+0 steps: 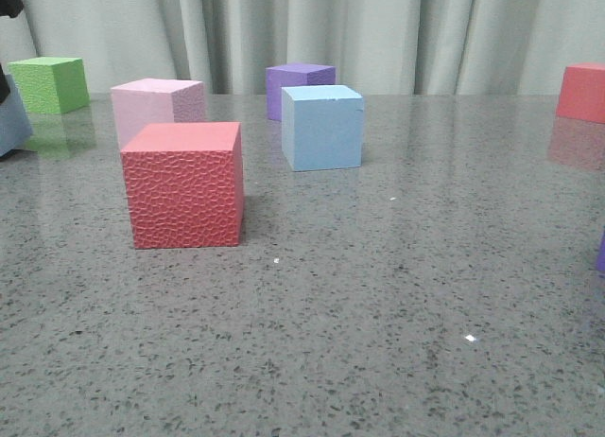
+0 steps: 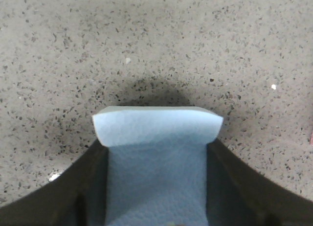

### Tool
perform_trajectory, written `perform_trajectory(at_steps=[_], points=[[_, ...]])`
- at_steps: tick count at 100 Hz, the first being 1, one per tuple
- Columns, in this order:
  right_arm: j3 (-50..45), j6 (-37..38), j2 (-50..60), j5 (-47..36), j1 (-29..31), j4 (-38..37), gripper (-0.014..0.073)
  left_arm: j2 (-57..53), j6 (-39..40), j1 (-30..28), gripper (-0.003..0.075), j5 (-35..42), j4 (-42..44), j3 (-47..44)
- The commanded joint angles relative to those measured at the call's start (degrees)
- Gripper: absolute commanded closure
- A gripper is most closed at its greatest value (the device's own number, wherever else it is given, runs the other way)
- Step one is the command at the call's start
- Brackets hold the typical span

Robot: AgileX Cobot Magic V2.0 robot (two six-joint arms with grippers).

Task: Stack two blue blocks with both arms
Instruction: 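Carry the grasped light-blue cube with the left gripper above the placed blue cube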

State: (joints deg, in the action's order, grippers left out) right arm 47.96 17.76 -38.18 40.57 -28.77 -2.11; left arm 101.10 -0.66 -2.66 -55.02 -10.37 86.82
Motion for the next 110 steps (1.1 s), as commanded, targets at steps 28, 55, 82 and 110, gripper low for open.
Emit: perform_trajectory(at_steps=[28, 55, 82, 110], points=[[1.37, -0.16, 0.14, -4.53, -0.03, -0.74, 0.0024, -2.53, 7.71, 1.19, 0.0739, -4.21, -4.19, 6.53], [1.37, -0.16, 0.14, -4.28, -0.03, -0.74, 0.0024, -2.53, 25.83, 10.89, 0.0739, -14.5, 8.53, 23.09], [1.37, -0.16, 0.14, -4.1, -0.03, -0.74, 0.0024, -1.3, 39.41, 22.46, 0.0739, -16.67, 11.15, 31.53], [1.37, -0.16, 0.14, -3.42, -0.03, -0.74, 0.0024, 3.78, 48.75, 33.35, 0.0739, -13.74, 12.8, 31.65]])
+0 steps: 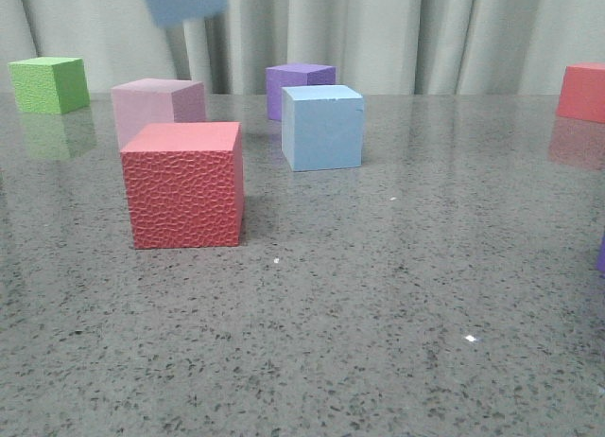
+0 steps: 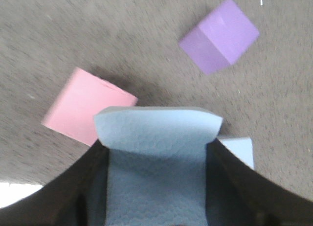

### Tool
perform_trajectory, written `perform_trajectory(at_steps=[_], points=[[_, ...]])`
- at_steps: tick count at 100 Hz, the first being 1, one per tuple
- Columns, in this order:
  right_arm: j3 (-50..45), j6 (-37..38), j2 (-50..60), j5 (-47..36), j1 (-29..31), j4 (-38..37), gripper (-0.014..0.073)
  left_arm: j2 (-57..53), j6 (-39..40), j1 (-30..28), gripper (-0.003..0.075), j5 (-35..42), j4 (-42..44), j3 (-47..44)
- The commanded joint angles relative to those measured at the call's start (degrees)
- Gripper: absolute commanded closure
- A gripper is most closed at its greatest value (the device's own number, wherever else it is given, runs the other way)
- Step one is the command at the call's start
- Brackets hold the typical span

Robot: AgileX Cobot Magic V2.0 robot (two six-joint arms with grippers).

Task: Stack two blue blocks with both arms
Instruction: 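Carry the grasped light-blue cube with the left gripper above the placed blue cube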

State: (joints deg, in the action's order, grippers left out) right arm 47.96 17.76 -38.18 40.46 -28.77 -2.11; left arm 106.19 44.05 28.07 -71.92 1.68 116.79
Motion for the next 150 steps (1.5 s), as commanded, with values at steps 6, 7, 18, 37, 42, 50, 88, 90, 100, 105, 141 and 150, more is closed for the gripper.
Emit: perform_trajectory(at_steps=[6, 7, 18, 37, 42, 50, 88, 90, 100, 105, 141, 150], points=[[1.37, -0.16, 0.14, -2.88, -0.03, -0.74, 0.0024, -0.25, 5.7, 4.42, 0.0739, 4.93, 0.85, 1.81], [1.37, -0.16, 0.14, -2.82, -0.03, -0.74, 0.0024, -0.23, 6.04, 4.6, 0.0739, 5.34, 0.85, 1.93], [1.37, -0.16, 0.14, -2.19, -0.03, -0.74, 0.0024, 1.28, 8.37, 6.75, 0.0739, 7.33, 1.2, 3.12], [1.37, -0.16, 0.14, -2.07, -0.03, -0.74, 0.0024, 2.22, 9.74, 7.98, 0.0739, 8.45, 0.83, 4.03], [1.37, -0.16, 0.14, -2.07, -0.03, -0.74, 0.0024, 2.22, 9.87, 8.27, 0.0739, 9.35, 0.83, 4.03], [1.37, -0.16, 0.14, -2.07, -0.03, -0.74, 0.0024, 2.22, 9.87, 8.54, 0.0739, 10.06, 0.69, 4.03], [1.37, -0.16, 0.14, -2.17, -0.03, -0.74, 0.0024, 3.3, 9.29, 9.45, 0.0738, 8.33, 0.92, 4.03], [1.37, -0.16, 0.14, -2.17, -0.03, -0.74, 0.0024, 3.3, 8.89, 9.45, 0.0738, 8.33, 0.92, 4.03], [1.37, -0.16, 0.14, -2.29, -0.03, -0.74, 0.0024, 3.7, 8.36, 9.45, 0.072, 8.43, 1.09, 4.03], [1.37, -0.16, 0.14, -2.29, -0.03, -0.74, 0.0024, 3.71, 8.36, 9.45, 0.0687, 8.56, 1.09, 4.03], [1.37, -0.16, 0.14, -2.29, -0.03, -0.74, 0.0024, 3.8, 7.98, 9.45, 0.0314, 8.09, 0.83, 4.03], [1.37, -0.16, 0.14, -2.29, -0.03, -0.74, 0.0024, 3.8, 7.98, 9.45, 0.0287, 8.09, 0.83, 4.03]])
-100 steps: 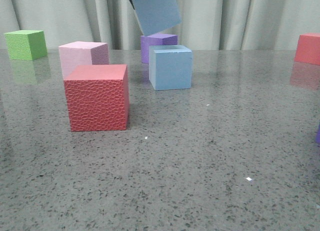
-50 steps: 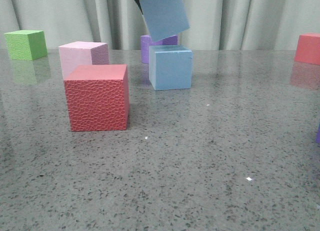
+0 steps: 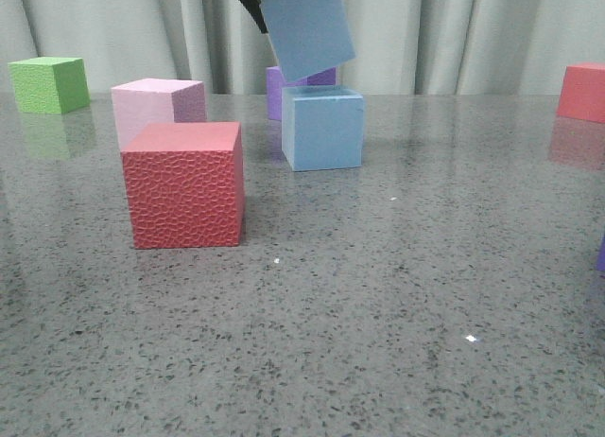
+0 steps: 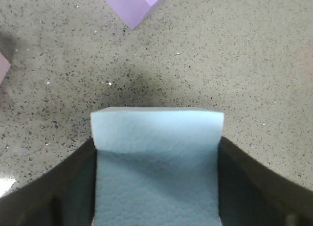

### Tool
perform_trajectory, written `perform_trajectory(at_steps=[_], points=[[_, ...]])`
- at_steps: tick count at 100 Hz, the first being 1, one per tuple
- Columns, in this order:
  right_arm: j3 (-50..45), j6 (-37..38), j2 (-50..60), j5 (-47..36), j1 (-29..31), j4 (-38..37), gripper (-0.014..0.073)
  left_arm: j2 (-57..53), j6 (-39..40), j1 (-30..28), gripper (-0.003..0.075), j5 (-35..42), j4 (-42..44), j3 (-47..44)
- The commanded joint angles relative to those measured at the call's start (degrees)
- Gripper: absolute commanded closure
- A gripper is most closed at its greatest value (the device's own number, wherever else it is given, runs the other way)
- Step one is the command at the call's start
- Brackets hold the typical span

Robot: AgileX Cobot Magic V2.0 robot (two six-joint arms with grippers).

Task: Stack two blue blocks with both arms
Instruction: 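Carry the grasped light-blue cube with the left gripper above the placed blue cube, then lower the cube onto the blue cube and open the left gripper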

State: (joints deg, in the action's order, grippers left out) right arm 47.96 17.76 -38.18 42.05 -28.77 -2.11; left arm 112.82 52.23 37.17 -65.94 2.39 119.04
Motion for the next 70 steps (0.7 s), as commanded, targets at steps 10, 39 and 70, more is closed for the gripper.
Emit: perform_trajectory(at_steps=[10, 39, 70], points=[[1.37, -0.16, 0.14, -3.88, -0.03, -0.74, 0.0024, -2.83, -0.2, 0.36, 0.0285, 2.11, 0.11, 1.79], [1.37, -0.16, 0.14, -3.88, -0.03, -0.74, 0.0024, -2.83, -0.2, 0.36, 0.0225, 1.15, 0.11, 1.79], [1.37, -0.16, 0.14, -3.88, -0.03, -0.74, 0.0024, -2.83, -0.2, 0.36, 0.0206, 1.16, 0.52, 2.61]])
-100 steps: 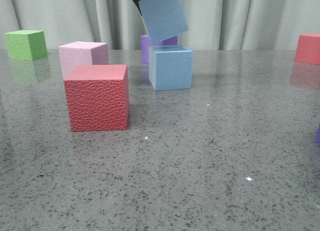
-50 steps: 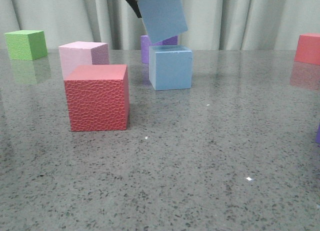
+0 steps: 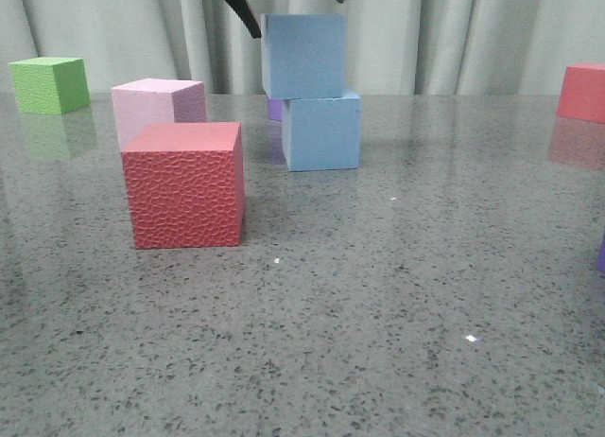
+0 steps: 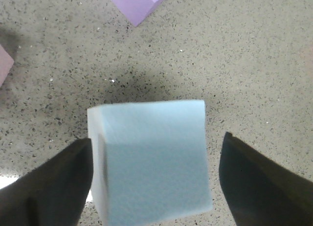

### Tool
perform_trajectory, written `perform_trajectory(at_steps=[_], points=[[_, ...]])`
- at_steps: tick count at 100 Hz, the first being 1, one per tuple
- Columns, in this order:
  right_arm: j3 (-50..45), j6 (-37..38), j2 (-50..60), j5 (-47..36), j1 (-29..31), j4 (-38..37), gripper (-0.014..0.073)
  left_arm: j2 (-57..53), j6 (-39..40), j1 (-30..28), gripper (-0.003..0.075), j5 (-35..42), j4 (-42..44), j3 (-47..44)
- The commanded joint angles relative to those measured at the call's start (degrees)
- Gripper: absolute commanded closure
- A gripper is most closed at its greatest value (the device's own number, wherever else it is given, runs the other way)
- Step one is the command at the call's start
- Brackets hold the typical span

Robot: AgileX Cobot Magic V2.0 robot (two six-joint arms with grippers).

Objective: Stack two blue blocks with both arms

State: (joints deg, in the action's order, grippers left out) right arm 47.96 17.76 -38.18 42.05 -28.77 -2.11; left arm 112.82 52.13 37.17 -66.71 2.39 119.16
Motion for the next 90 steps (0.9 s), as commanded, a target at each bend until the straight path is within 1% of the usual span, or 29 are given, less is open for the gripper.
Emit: perform_trajectory(at_steps=[1, 13, 20, 30, 34, 43, 58, 67, 79, 90], points=[[1.37, -0.16, 0.14, -3.88, -0.03, -0.74, 0.0024, -2.83, -0.1, 0.36, 0.0206, 1.93, 0.52, 2.73], [1.37, -0.16, 0.14, -3.87, -0.03, -0.95, 0.0024, -3.2, -0.1, 0.47, 0.0206, 1.27, 1.85, 4.69], [1.37, -0.16, 0.14, -3.87, -0.03, -1.07, 0.0024, -4.03, -0.1, 0.95, 0.0207, -0.77, 5.68, 5.02], [1.37, -0.16, 0.14, -3.87, -0.03, -1.48, 0.0024, -5.48, -0.2, 2.25, 0.0207, -5.97, 12.32, 5.02], [1.37, -0.16, 0.14, -3.94, -0.03, -1.76, 0.0024, -6.33, -1.52, 3.07, 0.0207, -5.97, 14.12, 4.76], [1.33, -0.16, 0.56, -3.94, -0.03, -2.17, 0.0024, -8.25, -1.75, 5.16, 0.0208, -5.83, 18.5, 4.63], [-0.21, -0.16, 4.05, -4.8, -0.03, -4.04, 0.0024, -10.5, -3.83, 8.69, 0.0213, -5.83, 22.86, 4.55], [-1.67, -0.16, 7.2, -4.56, -0.03, -5.41, 0.0024, -11.92, -4.51, 10.17, 0.0241, -5.83, 24.83, 3.88], [-4.18, -0.16, 12.24, -4.08, -0.03, -7.18, 0.0024, -13.71, -5.8, 10.51, 0.0298, -5.83, 25.46, 2.11], [-6.43, -0.16, 16.93, -4.01, -0.03, -8.46, 0.0025, -16.68, -6.83, 10.51, 0.0374, -5.83, 26.51, -1.36]])
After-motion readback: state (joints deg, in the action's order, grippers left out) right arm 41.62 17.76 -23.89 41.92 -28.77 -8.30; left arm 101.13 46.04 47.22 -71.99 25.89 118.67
